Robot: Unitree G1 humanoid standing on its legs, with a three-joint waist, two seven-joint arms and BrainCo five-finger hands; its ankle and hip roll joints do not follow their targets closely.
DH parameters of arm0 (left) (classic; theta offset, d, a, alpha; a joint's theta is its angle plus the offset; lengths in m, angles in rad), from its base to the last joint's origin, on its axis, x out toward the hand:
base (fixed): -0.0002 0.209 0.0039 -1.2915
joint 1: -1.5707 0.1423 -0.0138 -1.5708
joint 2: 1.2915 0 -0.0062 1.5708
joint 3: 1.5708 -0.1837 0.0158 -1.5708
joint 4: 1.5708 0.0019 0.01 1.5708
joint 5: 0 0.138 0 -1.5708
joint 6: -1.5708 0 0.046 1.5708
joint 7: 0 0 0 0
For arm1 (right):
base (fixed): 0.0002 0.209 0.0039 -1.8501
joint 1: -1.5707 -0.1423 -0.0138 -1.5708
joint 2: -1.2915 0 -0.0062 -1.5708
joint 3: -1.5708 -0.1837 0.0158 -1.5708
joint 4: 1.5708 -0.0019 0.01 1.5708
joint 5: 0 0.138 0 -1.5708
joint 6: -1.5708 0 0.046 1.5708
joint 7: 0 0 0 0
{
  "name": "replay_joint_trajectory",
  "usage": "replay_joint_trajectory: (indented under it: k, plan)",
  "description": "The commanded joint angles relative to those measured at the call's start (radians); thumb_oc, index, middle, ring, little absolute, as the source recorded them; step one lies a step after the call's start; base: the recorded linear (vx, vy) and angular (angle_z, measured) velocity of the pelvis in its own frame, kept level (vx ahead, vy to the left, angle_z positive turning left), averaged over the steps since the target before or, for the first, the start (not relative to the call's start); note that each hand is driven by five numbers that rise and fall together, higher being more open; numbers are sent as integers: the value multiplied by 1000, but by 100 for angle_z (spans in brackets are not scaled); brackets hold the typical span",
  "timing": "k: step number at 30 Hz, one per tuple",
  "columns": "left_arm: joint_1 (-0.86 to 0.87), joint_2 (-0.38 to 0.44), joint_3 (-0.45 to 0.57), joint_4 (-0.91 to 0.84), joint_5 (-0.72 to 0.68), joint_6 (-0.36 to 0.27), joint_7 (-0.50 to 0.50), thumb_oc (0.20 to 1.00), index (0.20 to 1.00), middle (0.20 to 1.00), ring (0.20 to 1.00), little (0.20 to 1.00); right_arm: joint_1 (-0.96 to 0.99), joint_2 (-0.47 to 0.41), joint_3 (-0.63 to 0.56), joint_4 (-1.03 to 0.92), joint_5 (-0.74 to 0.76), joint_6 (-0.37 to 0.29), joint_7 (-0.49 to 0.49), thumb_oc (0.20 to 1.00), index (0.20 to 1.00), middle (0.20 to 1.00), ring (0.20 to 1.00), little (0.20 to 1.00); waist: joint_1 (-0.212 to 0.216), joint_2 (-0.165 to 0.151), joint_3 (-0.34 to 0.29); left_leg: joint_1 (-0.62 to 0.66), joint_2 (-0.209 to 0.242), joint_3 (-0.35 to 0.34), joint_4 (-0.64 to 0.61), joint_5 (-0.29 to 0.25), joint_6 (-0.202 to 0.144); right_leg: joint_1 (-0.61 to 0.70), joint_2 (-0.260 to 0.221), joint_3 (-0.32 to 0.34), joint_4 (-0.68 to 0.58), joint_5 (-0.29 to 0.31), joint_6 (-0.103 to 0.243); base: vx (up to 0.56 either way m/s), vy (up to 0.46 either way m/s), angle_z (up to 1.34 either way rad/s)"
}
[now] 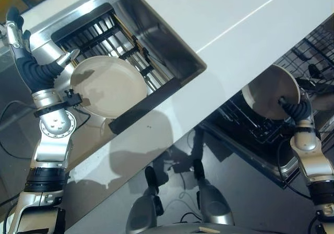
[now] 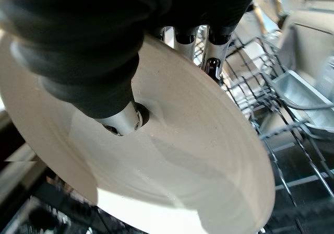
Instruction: Pick up plates and place into dishwasher.
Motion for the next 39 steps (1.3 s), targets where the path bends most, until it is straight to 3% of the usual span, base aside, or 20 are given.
replay_joint_trajectory:
  k: [1, 7, 14, 17, 21, 34, 36, 37, 38, 39]
  plan:
    - [-75, 38, 8, 45, 21, -50, 27, 1000, 1000, 1000, 1000, 1000, -102, -110, 23, -12, -139, -26, -18, 200, 200, 200, 200, 200, 2, -5, -38, -10, 37, -52, 17, -19, -34, -69, -15, -29, 71, 4, 20, -43, 0, -2]
    - [-104, 42, -2, 49, 21, -53, 22, 1000, 1000, 1000, 1000, 1000, -142, -144, 88, 22, -146, -6, 68, 200, 200, 200, 200, 200, 2, -5, -30, -27, 37, -47, 25, -14, -39, -86, -13, -28, 76, 2, 14, -25, -11, -1]
    - [-152, 50, -31, 71, 24, -46, 23, 1000, 1000, 1000, 1000, 1000, -170, -123, 193, 79, -99, 22, 258, 200, 200, 200, 200, 200, 12, -10, -23, -36, 42, -51, 38, -15, -43, -85, -16, -34, 81, -1, 12, 2, -8, 1]
    - [-174, 61, -47, 84, 20, -41, 22, 1000, 1000, 1000, 1000, 1000, -176, -109, 241, 123, -70, 0, 298, 200, 200, 200, 200, 200, 19, -14, -18, -36, 42, -55, 39, -15, -42, -84, -19, -41, 82, -1, 13, 5, -33, 5]
    - [-194, 70, -58, 97, 14, -40, 20, 1000, 1000, 1000, 1000, 1000, -180, -88, 285, 146, -55, -18, 326, 200, 200, 200, 200, 200, 28, -18, -14, -42, 41, -59, 39, -13, -42, -86, -21, -47, 83, 0, 14, 4, -14, 2]
    - [-279, 60, -127, 120, 22, -27, 38, 1000, 1000, 1000, 1000, 1000, -249, 39, 458, 270, -26, 17, 340, 200, 200, 200, 200, 200, 56, -2, 9, -52, 23, -82, 22, -10, -34, -96, -38, -67, 81, 5, 14, -9, 5, 4]
    - [-289, 67, -130, 127, 13, -25, 39, 1000, 1000, 1000, 1000, 1000, -249, 42, 458, 275, -15, 11, 321, 555, 555, 555, 555, 555, 58, -3, 5, -50, 22, -83, 21, -11, -34, -94, -39, -72, 82, 5, 14, 0, 0, 0]
    - [-291, 69, -132, 128, 10, -25, 41, 1000, 1000, 1000, 1000, 1000, -247, 42, 458, 274, -12, 9, 312, 802, 802, 802, 802, 802, 58, -3, 3, -49, 22, -84, 21, -11, -34, -93, -39, -73, 82, 4, 15, 2, 16, 6]
    - [-291, 72, -129, 129, 5, -24, 40, 1000, 1000, 1000, 1000, 1000, -237, 43, 449, 266, -9, 6, 295, 1000, 1000, 1000, 1000, 1000, 57, -6, -4, -45, 22, -82, 21, -13, -33, -89, -39, -76, 83, 3, 15, 3, 16, 10]
    - [-290, 73, -129, 128, 4, -24, 40, 1000, 1000, 1000, 1000, 1000, -233, 43, 445, 262, -5, 5, 288, 1000, 1000, 1000, 1000, 1000, 58, -7, -6, -43, 22, -82, 21, -14, -32, -88, -38, -77, 83, 3, 15, 7, 12, 12]
